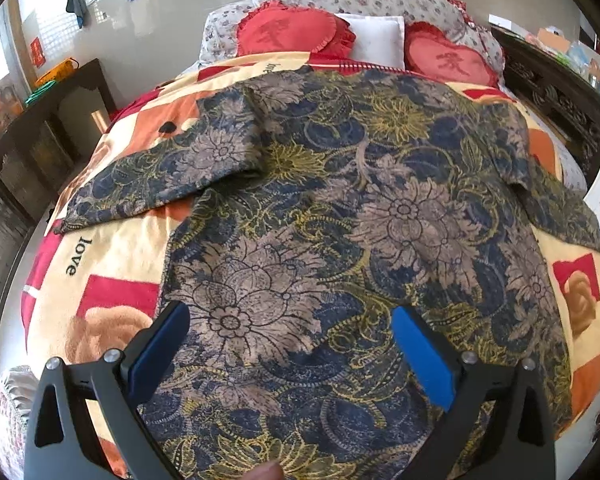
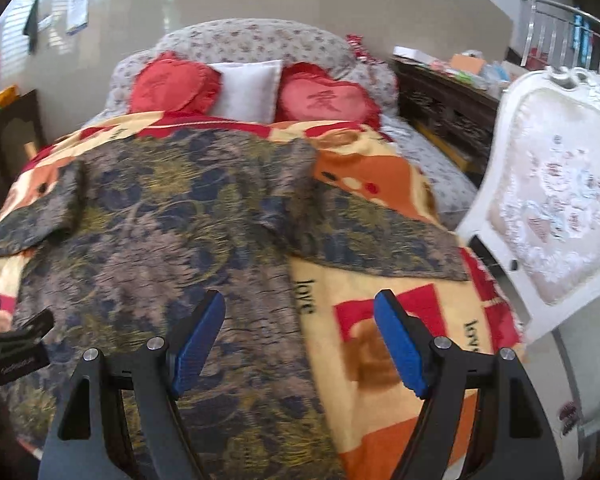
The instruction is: Fold small clothes
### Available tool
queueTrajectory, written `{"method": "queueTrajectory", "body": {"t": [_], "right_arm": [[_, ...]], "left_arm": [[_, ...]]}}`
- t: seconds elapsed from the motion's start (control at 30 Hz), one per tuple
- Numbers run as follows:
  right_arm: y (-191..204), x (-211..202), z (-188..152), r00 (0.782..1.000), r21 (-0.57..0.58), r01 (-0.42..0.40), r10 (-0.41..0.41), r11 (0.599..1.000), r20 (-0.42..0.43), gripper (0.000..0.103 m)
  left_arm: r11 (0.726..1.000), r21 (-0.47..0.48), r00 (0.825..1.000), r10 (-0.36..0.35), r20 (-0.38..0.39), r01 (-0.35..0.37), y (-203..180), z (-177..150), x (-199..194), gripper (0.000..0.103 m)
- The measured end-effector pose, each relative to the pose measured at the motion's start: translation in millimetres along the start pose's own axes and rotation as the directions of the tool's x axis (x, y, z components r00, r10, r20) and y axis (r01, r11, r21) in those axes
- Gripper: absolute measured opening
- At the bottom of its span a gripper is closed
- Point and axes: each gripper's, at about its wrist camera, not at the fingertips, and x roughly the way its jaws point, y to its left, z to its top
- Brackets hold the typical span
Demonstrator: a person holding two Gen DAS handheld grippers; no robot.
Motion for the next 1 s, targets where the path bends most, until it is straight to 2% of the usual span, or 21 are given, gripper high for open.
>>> {"method": "queueTrajectory", "body": {"t": [0.2, 0.57, 1.0], "right_arm": [[7.8, -0.1, -3.0, 1.0, -0.018, -0.02, 0.02, 1.0, -0.011, 0.051], [4.1, -1.1, -2.9, 1.0, -0.02, -0.012, 0.012, 1.0, -0.018, 0.051], [7.7, -1.0, -2.9, 1.0, -0.029, -0.015, 0.014, 0.999, -0.022, 0.051]], "left_arm": [[1.0, -0.001, 1.0, -0.011, -0.002, 0.011, 0.0, -1.2, -1.8, 0.103], [0.994, 0.018, 0.993, -0.105, -0.048, 0.106, -18.7, -7.3, 2.4, 0.103], [0.994, 0.008, 0.992, -0.111, -0.063, 0.111, -17.0, -10.0, 8.1, 0.103]]}}
